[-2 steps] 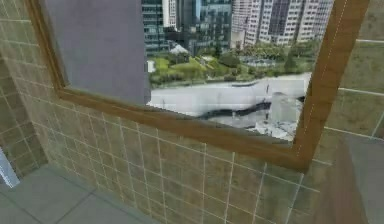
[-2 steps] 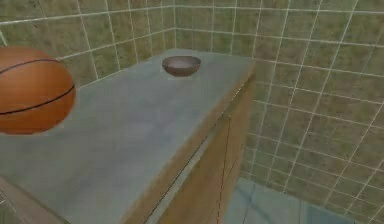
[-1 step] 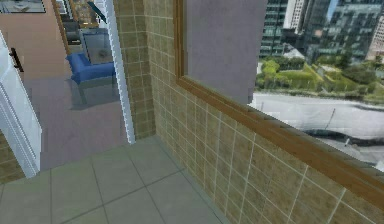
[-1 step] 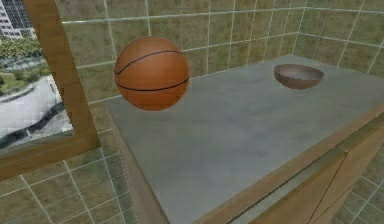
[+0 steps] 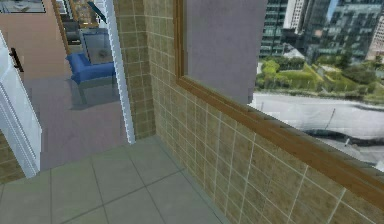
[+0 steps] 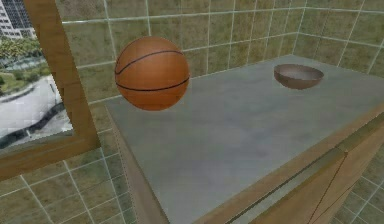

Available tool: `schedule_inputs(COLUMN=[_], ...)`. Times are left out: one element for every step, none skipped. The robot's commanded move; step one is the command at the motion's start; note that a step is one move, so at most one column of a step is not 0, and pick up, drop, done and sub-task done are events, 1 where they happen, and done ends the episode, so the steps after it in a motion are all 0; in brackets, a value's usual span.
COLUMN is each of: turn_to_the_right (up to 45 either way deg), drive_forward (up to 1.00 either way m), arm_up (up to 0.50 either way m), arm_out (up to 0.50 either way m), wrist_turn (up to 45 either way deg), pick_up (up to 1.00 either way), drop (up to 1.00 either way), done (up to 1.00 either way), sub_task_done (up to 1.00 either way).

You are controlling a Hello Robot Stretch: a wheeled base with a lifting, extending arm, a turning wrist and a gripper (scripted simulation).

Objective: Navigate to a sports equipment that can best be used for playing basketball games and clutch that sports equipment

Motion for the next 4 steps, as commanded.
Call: schedule_inputs(turn_to_the_right=[0.0, 0.0, 0.0, 0.0], drive_forward=[0.0, 0.0, 0.0, 0.0], arm_up=[0.38, 0.0, 0.0, 0.0], arm_out=[0.0, 0.22, 0.0, 0.0], wrist_turn=[0.0, 0.0, 45.0, 45.0], pick_up=[0.0, 0.0, 0.0, 0.0], drop=[0.0, 0.0, 0.0, 0.0], done=[0.0, 0.0, 0.0, 0.0], sub_task_done=[0.0, 0.0, 0.0, 0.0])
